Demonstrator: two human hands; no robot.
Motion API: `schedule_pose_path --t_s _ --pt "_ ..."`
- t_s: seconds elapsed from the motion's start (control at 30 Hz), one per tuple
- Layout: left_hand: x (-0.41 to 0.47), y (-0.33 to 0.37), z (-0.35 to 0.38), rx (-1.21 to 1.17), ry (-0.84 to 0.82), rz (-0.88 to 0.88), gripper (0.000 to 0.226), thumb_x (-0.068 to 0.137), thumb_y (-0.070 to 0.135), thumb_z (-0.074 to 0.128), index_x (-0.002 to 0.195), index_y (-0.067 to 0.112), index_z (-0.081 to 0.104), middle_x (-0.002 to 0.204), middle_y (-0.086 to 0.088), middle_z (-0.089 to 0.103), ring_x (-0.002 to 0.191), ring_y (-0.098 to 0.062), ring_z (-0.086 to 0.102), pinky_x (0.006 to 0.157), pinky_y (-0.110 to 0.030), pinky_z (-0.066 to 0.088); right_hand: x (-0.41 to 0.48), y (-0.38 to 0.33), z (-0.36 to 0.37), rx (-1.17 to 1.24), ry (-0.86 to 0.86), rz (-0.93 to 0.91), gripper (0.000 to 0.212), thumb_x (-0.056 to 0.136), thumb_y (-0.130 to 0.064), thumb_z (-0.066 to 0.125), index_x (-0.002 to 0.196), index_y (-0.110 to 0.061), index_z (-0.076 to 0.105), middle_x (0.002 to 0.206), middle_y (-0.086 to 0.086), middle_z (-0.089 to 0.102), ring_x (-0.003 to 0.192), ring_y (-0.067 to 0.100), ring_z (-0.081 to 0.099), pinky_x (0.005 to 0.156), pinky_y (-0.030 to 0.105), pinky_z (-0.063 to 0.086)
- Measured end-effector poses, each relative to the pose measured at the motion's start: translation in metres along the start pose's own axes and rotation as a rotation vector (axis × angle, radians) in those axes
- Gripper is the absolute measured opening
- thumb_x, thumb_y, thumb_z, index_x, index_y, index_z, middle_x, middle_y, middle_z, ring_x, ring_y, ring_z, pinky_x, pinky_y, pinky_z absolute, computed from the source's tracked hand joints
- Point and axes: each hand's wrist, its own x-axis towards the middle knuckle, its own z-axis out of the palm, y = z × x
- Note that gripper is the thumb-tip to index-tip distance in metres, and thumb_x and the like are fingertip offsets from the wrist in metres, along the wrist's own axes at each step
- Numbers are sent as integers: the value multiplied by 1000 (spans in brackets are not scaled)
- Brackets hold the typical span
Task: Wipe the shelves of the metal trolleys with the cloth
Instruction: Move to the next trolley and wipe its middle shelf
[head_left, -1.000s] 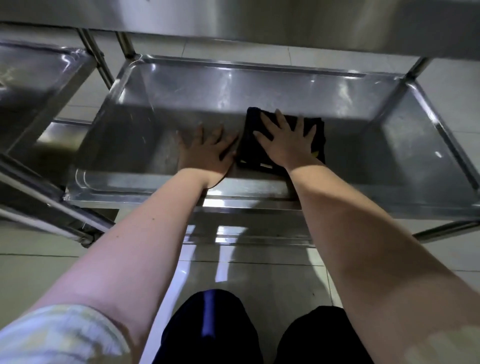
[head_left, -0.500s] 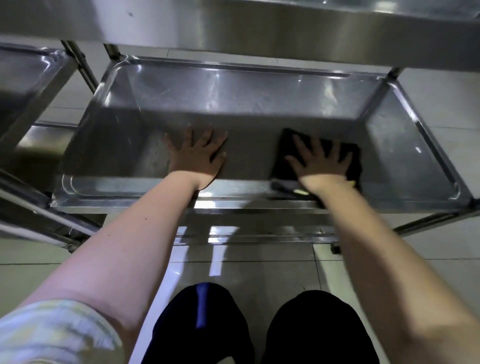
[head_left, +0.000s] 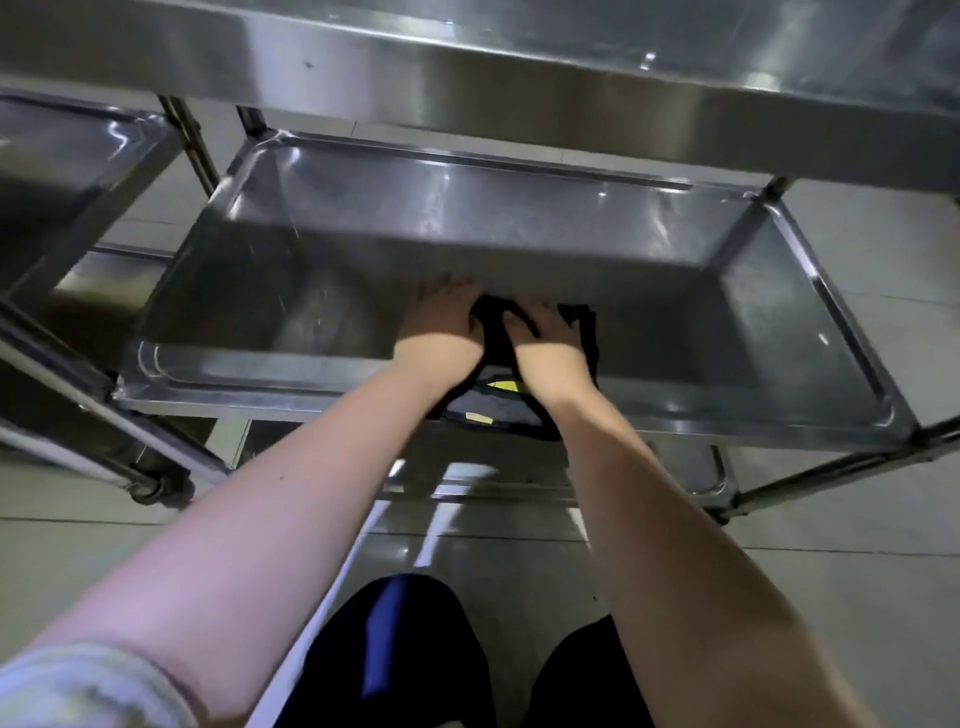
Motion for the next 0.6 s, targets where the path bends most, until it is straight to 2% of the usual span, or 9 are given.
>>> schedule_pose_path --t_s 0.03,0.07,0.1,0.17,0.23,0.3,0.37,0.47,0.6 --pt "-3 19 10 73 -67 -5 61 85 36 30 142 24 49 149 -8 46 143 -30 32 118 -50 11 -1 12 -11 105 144 15 42 97 -35 48 135 -23 57 143 6 53 137 28 41 118 44 22" --pt "-7 33 21 165 -112 -21 58 92 44 30 147 30 41 155 -5 37 147 -28 23 115 -60 -3 -3 24 -22 109 264 32 43 93 -35 46 131 -20 61 138 8 58 132 28 47 115 47 27" --pt "-11 41 30 244 -136 -47 60 95 56 28 152 36 29 161 -2 25 151 -26 12 107 -70 -16 -5 37 -32 62 296 62 48 91 -36 42 133 -21 60 140 7 56 134 27 46 115 50 27" --pt "-15 44 40 351 -167 -87 73 89 76 18 154 44 12 166 1 6 152 -25 -4 93 -76 -26 -10 59 -42 -97 148 118 54 97 -41 37 148 -26 43 156 1 38 146 23 28 121 48 14" --pt "-14 36 37 392 -198 -80 81 83 84 10 154 46 4 166 3 -3 151 -24 -10 97 -78 -22 -10 70 -41 -367 -17 104 55 103 -44 32 156 -33 20 164 -5 17 151 22 9 122 43 1" --pt "-10 14 23 406 -225 -92 82 80 87 10 153 50 1 165 7 -7 151 -22 -12 102 -76 -17 -10 69 -39 -522 -88 78 56 103 -51 24 155 -42 7 165 -7 3 152 23 -2 121 45 -3" --pt "-8 -29 -1 422 -207 -154 82 80 88 12 152 51 1 165 8 -5 151 -21 -10 106 -74 -14 -10 65 -37 -608 -139 91 56 99 -62 18 152 -51 3 165 -9 -6 151 25 -10 120 49 -6" --pt "-17 -104 -46 488 -184 -237 82 78 88 6 151 52 1 165 8 -3 152 -22 -6 109 -71 -15 -10 60 -35 -697 -180 120 63 93 -73 20 149 -56 0 164 -10 -12 150 28 -14 119 53 -6" --pt "-14 -123 -60 525 -274 -261 76 87 79 8 154 44 -4 165 -7 -9 151 -29 -10 116 -61 -12 -8 54 -31 -719 -172 122 63 93 -73 21 149 -56 -2 164 -9 -14 150 31 -15 118 55 -7"
